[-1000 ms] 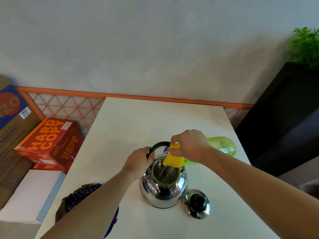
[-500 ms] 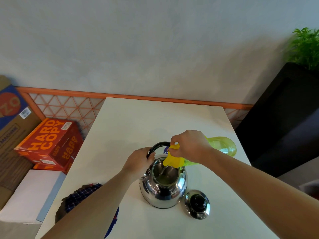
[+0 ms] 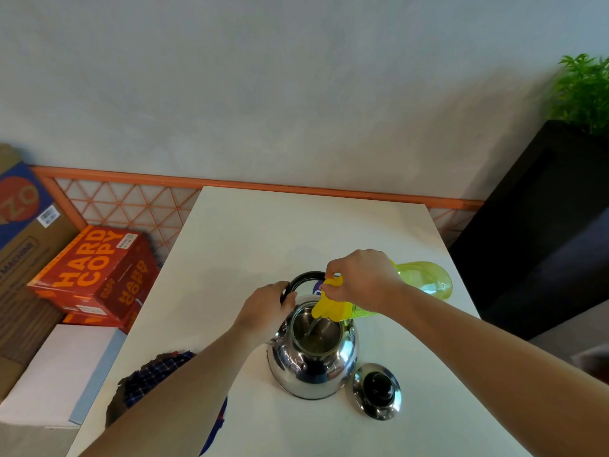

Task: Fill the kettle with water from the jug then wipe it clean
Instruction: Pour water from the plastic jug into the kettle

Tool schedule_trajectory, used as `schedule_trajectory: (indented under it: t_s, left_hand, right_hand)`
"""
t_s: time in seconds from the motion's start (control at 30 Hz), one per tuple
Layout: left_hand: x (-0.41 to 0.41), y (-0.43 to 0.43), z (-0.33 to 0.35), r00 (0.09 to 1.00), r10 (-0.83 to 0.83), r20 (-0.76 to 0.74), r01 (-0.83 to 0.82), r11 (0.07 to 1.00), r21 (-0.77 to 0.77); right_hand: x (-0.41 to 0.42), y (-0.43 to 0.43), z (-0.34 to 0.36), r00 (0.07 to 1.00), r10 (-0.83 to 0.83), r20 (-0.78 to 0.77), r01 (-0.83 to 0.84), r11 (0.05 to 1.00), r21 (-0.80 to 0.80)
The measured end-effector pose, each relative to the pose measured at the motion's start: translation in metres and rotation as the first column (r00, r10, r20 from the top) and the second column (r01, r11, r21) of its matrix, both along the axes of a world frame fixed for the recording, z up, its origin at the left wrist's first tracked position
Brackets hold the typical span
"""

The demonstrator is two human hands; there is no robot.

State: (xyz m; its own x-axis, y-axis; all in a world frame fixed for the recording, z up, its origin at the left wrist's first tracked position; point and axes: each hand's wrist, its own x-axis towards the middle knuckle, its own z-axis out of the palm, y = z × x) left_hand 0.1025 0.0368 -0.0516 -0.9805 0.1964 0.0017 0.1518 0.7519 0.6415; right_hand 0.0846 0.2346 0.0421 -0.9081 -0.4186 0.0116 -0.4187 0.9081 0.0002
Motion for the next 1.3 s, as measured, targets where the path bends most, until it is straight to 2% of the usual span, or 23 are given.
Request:
schedule_trajectory:
  t_s: [1.3]
  left_hand:
    - [0.0001,-0.0006,-0.0001,1.0,0.002,-0.008,-0.002,1.0,-0.006]
  right_hand:
    - [0.0024,-0.0018,0.0012,1.0,-0.024,0.01,0.024,1.0,0.007]
